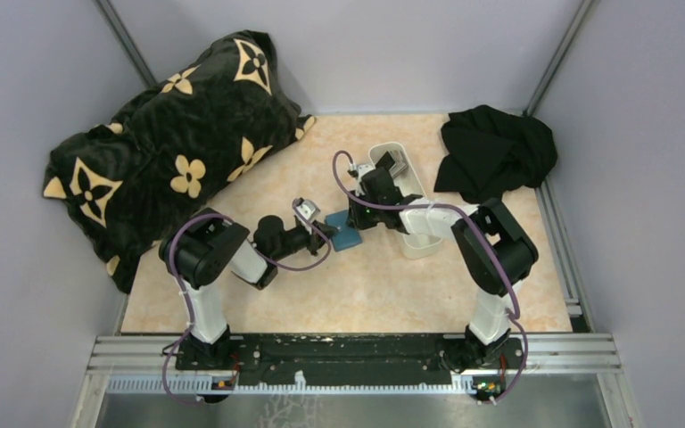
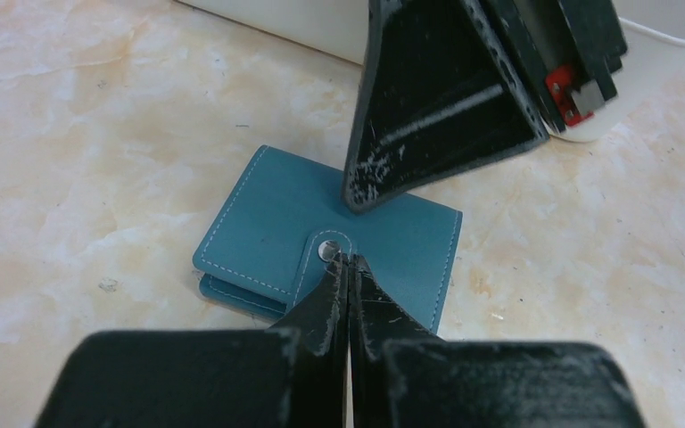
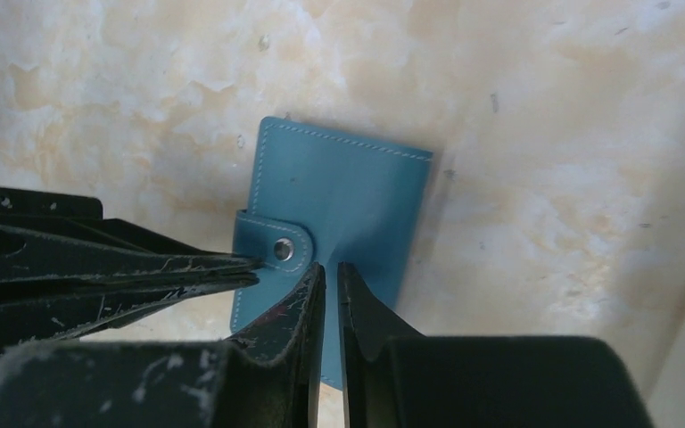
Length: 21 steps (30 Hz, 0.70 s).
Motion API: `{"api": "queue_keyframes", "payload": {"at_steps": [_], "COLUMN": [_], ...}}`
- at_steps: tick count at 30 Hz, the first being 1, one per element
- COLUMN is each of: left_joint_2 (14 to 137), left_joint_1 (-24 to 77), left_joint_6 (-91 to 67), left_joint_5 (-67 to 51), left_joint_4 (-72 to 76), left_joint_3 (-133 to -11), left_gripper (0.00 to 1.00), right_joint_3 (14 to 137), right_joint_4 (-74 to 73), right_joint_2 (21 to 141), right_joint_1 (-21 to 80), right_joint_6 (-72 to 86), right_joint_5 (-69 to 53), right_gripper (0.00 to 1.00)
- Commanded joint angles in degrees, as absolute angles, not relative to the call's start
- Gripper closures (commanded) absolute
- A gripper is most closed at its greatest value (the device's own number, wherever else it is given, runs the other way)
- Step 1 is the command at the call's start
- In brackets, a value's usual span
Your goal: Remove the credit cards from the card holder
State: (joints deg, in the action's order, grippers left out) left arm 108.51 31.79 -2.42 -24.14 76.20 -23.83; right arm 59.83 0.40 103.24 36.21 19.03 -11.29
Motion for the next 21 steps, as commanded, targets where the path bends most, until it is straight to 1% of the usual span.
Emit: {"api": "queue_keyframes", "payload": {"at_steps": [1,3,8,9,10,12,13,14,15,16,19,21], "left_joint_2": [107.2,107.0,106.8,107.2,107.8,108.9,109.4,109.9,110.3,110.7,111.7,111.7], "left_joint_1": [32.1,32.1,32.2,32.3,32.3,32.3,32.3,32.2,32.2,32.2,32.2,32.2], "left_joint_6": [-4.9,-5.2,-4.1,-3.7,-3.5,-2.9,-2.5,-2.1,-1.7,-1.4,-0.9,-0.1], "left_joint_5": [-25.1,-24.6,-23.9,-23.7,-23.7,-23.1,-22.7,-22.5,-22.3,-22.3,-21.7,-21.2], "left_joint_4": [79.1,79.1,77.9,78.2,78.7,80.1,80.7,80.9,80.9,81.1,82.7,82.9], "left_joint_3": [-23.4,-23.4,-23.6,-23.7,-23.8,-23.8,-23.8,-24.0,-24.2,-24.3,-24.5,-24.7], "left_gripper": [1.0,1.0,0.99,0.9,0.78,0.43,0.3,0.22,0.19,0.18,0.2,0.21], "right_joint_3": [58.7,57.6,54.1,53.9,53.9,54.1,54.4,54.6,54.9,55.3,56.3,56.3], "right_joint_4": [3.2,4.1,6.6,6.4,6.1,5.2,4.9,4.6,4.1,3.4,2.2,1.8], "right_joint_2": [100.6,101.2,101.5,101.3,101.1,100.3,99.8,99.1,98.6,98.3,97.5,96.7], "right_joint_1": [39.7,40.1,40.2,40.2,40.2,40.2,40.2,40.1,40.1,40.0,39.9,39.8], "right_joint_6": [18.1,19.4,21.1,21.0,20.9,20.5,20.4,20.2,20.1,19.8,19.3,19.2], "right_joint_5": [-12.0,-12.6,-13.1,-12.8,-12.5,-11.3,-10.8,-10.4,-10.3,-10.6,-11.5,-11.5], "right_gripper": [0.9,0.92,0.94,0.94,0.94,0.93,0.93,0.93,0.93,0.95,1.0,1.0]}}
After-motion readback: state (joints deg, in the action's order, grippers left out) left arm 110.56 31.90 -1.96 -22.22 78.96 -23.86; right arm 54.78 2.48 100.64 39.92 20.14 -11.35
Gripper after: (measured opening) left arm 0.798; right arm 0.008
